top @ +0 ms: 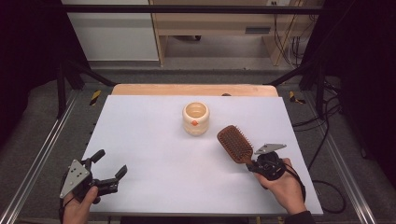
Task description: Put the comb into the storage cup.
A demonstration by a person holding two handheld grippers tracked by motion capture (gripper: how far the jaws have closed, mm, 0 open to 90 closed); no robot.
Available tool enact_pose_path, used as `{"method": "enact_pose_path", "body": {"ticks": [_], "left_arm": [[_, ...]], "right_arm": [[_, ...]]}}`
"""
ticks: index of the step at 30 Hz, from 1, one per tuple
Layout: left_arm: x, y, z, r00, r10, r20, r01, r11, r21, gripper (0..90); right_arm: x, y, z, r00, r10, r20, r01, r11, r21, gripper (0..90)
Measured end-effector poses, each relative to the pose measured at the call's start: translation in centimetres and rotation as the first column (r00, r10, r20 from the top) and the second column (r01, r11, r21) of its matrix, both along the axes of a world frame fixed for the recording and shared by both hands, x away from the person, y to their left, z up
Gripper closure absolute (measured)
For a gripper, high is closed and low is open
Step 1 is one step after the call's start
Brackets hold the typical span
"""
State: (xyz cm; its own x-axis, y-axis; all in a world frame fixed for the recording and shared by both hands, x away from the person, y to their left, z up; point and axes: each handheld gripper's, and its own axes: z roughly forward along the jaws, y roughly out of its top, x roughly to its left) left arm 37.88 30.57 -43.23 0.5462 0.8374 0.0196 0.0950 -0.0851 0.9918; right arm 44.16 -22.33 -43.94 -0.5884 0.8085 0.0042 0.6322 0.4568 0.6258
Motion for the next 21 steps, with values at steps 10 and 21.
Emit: {"method": "enact_pose_path", "body": {"ticks": [10, 21], "left_arm": [[-0.2, -2.4, 1.8, 0.9981, -0.060, 0.012, 0.061, 0.9975, -0.038, 2.6], [0.8, -6.2, 3.4, 0.9906, -0.135, 0.020, 0.136, 0.9890, -0.058, 3.0]], "right_arm": [[-0.7, 0.6, 1.2, 0.9934, 0.015, 0.114, -0.023, 0.998, 0.065, 72.8], [-0.8, 1.7, 2.1, 0.9759, -0.010, 0.218, -0.020, 0.991, 0.135, 72.8]]}}
